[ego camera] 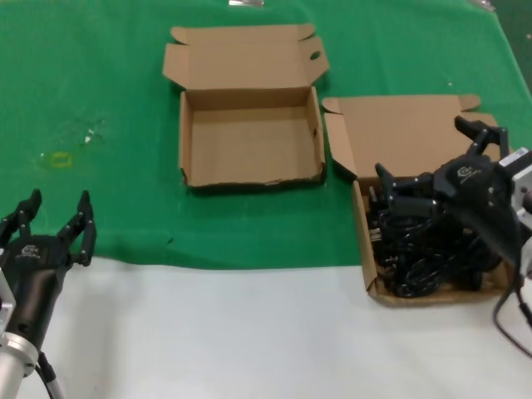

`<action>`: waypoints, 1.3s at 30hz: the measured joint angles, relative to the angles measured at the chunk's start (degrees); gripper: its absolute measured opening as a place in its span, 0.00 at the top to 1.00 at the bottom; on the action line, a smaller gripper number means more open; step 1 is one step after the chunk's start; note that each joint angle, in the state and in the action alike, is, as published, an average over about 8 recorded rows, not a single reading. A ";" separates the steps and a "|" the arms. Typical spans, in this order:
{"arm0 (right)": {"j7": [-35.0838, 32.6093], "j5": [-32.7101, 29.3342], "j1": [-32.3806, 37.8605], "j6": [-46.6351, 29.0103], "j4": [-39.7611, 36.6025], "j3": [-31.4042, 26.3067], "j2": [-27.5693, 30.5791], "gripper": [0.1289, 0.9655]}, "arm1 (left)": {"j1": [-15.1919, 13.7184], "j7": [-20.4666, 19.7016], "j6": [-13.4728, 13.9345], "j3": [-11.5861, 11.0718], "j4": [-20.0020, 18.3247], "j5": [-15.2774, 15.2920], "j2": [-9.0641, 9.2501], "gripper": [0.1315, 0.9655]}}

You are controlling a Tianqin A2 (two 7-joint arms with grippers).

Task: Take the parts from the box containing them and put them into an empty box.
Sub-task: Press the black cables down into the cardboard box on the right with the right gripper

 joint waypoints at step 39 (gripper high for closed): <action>-11.07 -39.59 39.69 -69.46 -23.19 -10.51 4.57 0.00 | 0.00 0.00 0.00 0.00 0.00 0.00 0.00 0.99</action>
